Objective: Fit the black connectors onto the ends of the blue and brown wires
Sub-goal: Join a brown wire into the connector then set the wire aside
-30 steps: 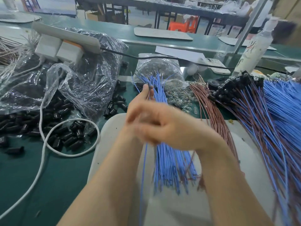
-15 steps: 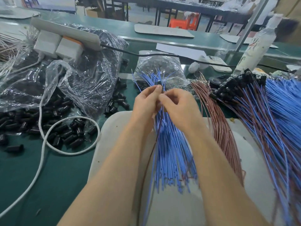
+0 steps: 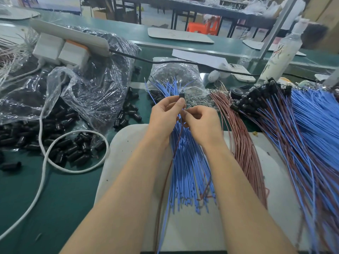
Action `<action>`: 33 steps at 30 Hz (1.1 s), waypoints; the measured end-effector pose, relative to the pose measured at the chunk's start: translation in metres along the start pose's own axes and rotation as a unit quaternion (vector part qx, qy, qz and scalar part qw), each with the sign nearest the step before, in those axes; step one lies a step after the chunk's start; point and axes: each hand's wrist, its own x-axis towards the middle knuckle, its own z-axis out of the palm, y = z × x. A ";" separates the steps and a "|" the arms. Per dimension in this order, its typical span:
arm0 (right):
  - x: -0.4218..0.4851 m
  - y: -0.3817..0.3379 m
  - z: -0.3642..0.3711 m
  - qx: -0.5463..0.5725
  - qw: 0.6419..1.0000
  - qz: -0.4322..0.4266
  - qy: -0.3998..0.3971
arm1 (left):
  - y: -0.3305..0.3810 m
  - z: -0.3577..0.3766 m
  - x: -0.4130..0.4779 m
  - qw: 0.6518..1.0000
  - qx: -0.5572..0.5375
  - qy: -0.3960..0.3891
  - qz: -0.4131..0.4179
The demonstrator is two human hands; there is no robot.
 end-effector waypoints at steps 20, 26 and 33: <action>0.000 0.006 0.004 0.029 0.999 0.005 -0.030 | -0.002 0.000 0.002 0.994 0.053 0.046 0.082; -0.004 0.005 0.009 0.014 0.998 0.000 -0.061 | 0.000 -0.003 0.003 0.993 0.050 0.068 0.080; -0.023 -0.023 -0.013 -0.024 0.925 -0.007 -0.378 | 0.009 -0.018 0.010 0.988 0.018 0.138 0.065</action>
